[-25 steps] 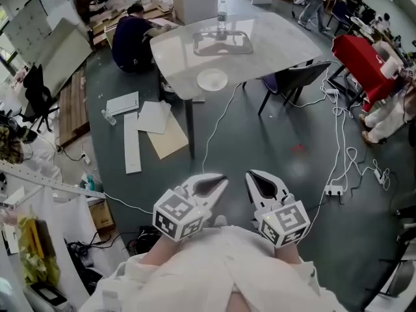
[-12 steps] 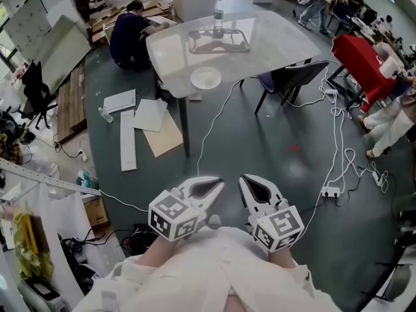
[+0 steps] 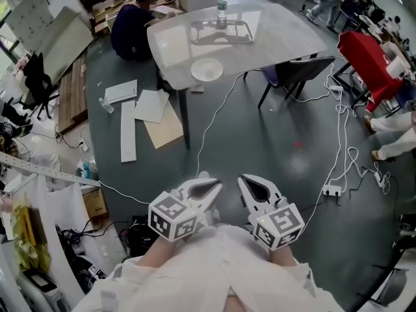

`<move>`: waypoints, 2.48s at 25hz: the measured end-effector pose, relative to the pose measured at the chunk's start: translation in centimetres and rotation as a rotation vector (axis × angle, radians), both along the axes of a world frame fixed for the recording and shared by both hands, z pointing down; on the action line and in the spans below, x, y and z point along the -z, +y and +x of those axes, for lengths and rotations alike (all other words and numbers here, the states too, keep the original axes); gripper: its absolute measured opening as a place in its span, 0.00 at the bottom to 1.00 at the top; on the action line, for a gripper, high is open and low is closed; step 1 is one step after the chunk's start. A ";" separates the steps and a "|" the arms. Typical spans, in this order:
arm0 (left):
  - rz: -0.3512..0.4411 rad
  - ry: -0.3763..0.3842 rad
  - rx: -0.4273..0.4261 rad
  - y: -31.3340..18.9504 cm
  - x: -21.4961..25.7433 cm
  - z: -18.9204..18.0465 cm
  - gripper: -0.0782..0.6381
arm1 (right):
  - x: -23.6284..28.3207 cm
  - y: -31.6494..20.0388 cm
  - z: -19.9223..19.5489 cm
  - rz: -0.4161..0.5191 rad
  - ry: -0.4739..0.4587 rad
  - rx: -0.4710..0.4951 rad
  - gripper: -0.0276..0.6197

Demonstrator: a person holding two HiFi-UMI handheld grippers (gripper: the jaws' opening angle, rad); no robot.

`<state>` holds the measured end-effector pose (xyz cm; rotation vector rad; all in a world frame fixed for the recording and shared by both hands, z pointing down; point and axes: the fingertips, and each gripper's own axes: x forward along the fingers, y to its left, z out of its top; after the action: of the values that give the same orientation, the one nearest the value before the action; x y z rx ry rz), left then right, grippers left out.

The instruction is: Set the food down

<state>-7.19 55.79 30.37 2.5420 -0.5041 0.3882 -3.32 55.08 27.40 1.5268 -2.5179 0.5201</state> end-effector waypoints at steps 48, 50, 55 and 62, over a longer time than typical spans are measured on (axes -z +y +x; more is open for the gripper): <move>-0.012 0.052 -0.120 -36.5 -0.1 4.0 0.15 | -2.2 -35.9 5.3 -0.057 0.041 -0.166 0.05; -0.018 0.051 -0.123 -37.0 -0.3 4.6 0.15 | -2.3 -36.6 6.5 -0.068 0.036 -0.181 0.05; -0.022 0.036 -0.091 -39.4 -0.4 5.7 0.15 | -3.0 -39.7 7.0 -0.104 0.034 -0.138 0.05; -0.040 0.044 0.003 -45.2 -1.1 6.7 0.15 | -3.5 -45.0 6.8 -0.114 0.045 -0.003 0.05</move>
<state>-0.46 10.63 31.49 2.5050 -0.4793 0.3377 3.50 10.09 30.91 1.4846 -2.4086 0.6105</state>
